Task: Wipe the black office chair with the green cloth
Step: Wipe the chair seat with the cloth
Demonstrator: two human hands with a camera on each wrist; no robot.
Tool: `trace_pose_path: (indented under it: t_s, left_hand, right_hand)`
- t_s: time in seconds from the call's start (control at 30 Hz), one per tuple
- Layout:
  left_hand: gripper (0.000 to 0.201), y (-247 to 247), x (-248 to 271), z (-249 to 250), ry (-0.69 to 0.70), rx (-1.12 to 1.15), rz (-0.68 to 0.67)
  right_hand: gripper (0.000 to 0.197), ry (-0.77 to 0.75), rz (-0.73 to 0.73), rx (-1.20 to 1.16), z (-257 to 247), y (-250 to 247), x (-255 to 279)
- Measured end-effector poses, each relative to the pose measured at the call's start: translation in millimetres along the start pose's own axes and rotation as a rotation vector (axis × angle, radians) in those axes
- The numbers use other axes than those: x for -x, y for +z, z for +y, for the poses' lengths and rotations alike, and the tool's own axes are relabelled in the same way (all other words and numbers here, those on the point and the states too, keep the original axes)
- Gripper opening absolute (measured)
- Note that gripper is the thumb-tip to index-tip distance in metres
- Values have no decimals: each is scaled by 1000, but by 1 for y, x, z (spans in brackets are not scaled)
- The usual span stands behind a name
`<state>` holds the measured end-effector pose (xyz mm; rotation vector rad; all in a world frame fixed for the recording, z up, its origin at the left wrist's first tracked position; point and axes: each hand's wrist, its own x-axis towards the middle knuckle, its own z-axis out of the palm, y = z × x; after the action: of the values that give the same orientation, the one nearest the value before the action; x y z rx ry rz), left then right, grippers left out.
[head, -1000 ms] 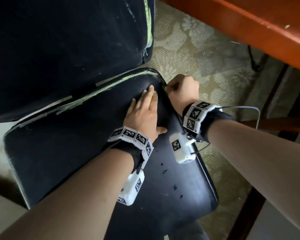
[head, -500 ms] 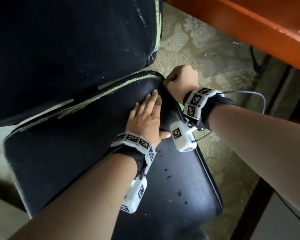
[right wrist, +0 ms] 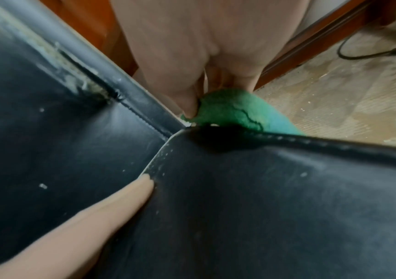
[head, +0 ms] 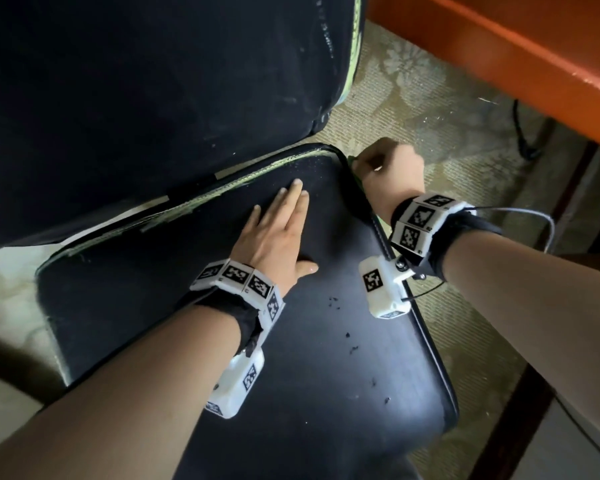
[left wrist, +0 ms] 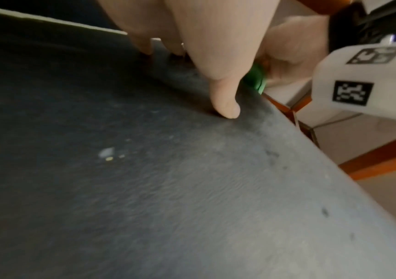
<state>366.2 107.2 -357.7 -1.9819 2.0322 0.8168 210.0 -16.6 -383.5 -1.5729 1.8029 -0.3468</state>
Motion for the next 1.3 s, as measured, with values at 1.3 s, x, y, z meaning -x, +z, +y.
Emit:
trace_pose_path:
  t_s: [1.3]
  left_hand:
    - [113,-8,-17,3,45,-95,-69]
  right_hand:
    - [30,-204,-179,238,-58,47,-35]
